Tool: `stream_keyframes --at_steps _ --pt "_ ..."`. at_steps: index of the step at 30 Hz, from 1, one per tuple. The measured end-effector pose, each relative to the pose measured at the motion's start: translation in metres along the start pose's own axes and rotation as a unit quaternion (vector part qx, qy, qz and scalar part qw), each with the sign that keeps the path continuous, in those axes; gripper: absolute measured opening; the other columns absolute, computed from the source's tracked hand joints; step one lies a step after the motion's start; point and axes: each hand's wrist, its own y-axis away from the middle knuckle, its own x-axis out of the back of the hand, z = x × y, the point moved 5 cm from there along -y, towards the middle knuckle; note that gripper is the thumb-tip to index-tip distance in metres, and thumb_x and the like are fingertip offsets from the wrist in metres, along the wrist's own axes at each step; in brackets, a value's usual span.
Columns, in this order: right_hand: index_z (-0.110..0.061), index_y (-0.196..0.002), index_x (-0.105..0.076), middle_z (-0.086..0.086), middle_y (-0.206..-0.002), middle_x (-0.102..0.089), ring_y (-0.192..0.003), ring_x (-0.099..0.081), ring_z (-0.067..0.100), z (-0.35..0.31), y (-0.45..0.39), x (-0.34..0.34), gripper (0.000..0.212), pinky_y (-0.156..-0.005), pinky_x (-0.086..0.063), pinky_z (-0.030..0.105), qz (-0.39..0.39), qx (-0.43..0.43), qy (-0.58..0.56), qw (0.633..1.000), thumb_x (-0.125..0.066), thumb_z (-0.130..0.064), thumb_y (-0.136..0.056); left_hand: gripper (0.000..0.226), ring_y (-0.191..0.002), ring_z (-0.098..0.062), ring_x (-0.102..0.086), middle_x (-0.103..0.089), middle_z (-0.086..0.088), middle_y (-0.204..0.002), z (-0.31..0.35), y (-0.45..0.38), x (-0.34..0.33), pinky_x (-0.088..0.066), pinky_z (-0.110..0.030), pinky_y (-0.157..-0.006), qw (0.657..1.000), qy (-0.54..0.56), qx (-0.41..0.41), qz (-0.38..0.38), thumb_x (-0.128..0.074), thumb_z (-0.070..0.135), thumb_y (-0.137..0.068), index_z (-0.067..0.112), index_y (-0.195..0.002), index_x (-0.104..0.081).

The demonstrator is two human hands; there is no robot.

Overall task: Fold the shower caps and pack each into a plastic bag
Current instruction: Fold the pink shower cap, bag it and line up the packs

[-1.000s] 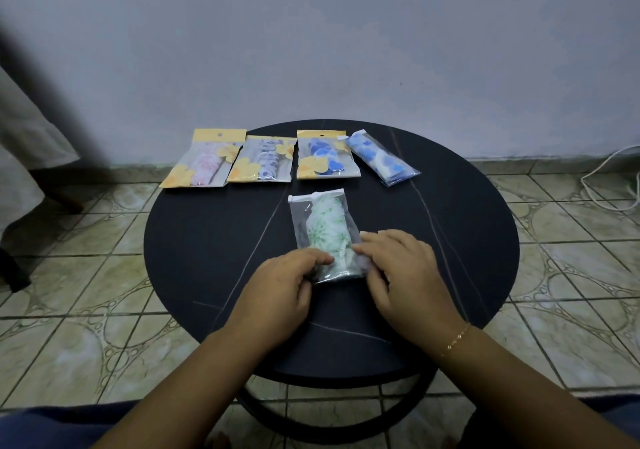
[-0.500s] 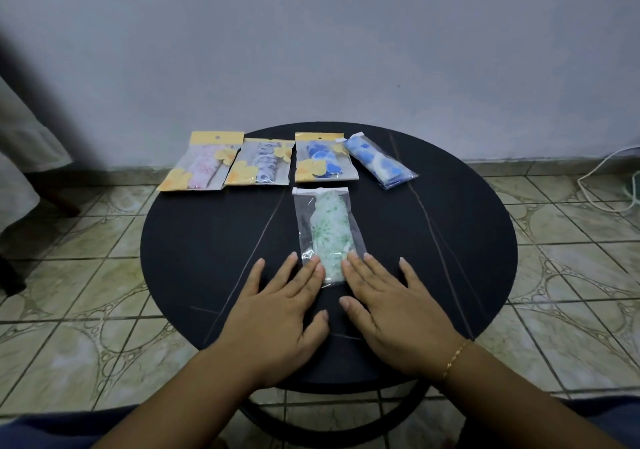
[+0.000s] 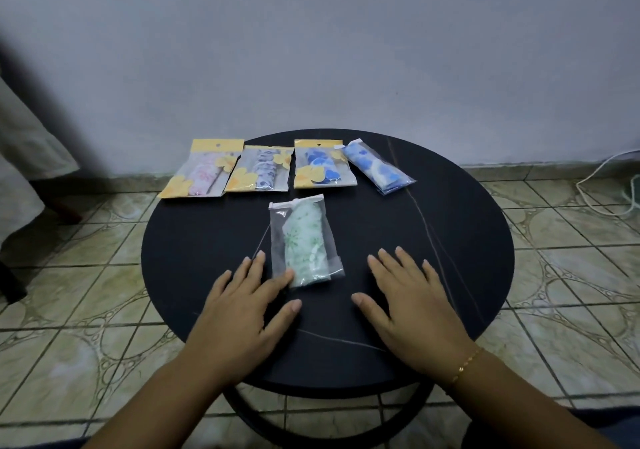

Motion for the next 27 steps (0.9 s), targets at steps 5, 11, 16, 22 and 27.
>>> stream_keyframes --at_steps 5,11,16,22,27 --pt "-0.033 -0.146 -0.022 -0.005 -0.158 -0.005 -0.143 0.015 0.015 -0.013 -0.010 0.000 0.053 -0.115 0.014 0.047 -0.006 0.009 0.000 1.000 -0.024 -0.050 -0.097 0.083 -0.142 0.001 -0.007 -0.019 0.018 -0.154 0.012 -0.001 0.004 0.000 -0.023 -0.112 0.998 0.056 -0.009 0.033 -0.008 0.077 -0.067 0.039 -0.134 -0.041" --pt "-0.059 -0.134 -0.016 -0.020 -0.150 -0.027 -0.141 -0.012 -0.001 -0.037 -0.014 0.005 0.057 -0.117 0.003 0.029 0.019 0.106 -0.279 0.954 -0.045 -0.029 -0.095 0.051 -0.124 -0.004 -0.043 -0.051 0.026 -0.121 0.026 -0.014 0.006 -0.031 -0.033 -0.110 0.968 0.244 0.013 0.056 -0.057 0.052 -0.074 0.039 -0.119 -0.036" --pt "-0.050 -0.139 -0.019 -0.021 -0.138 -0.040 -0.132 -0.030 -0.001 -0.033 -0.013 0.005 0.060 -0.110 -0.030 0.035 0.139 0.138 -0.253 0.947 -0.046 -0.036 -0.088 0.046 -0.114 -0.002 -0.050 -0.059 0.028 -0.110 0.044 -0.030 0.000 -0.035 -0.038 -0.106 0.938 0.345 0.008 -0.001 -0.048 0.037 -0.069 0.057 -0.110 -0.039" --pt "-0.039 -0.127 -0.047 0.000 -0.121 -0.056 -0.113 -0.048 0.014 -0.006 -0.013 0.017 0.055 -0.086 -0.046 0.034 0.278 0.081 -0.137 0.947 -0.039 -0.023 -0.076 0.043 -0.128 -0.003 -0.037 -0.052 0.021 -0.120 0.066 -0.049 -0.003 -0.018 -0.036 -0.112 0.955 0.295 -0.028 -0.005 -0.039 0.029 -0.072 0.046 -0.110 -0.050" --pt "-0.032 -0.113 -0.064 0.005 -0.118 -0.060 -0.109 -0.054 0.021 0.019 -0.014 0.036 0.046 -0.080 -0.046 0.039 0.333 0.050 -0.049 0.940 -0.052 -0.015 -0.073 0.045 -0.139 0.000 -0.011 -0.037 0.025 -0.139 0.090 -0.069 -0.011 -0.009 -0.024 -0.100 0.979 0.191 -0.060 0.029 -0.045 0.020 -0.089 0.039 -0.130 -0.042"
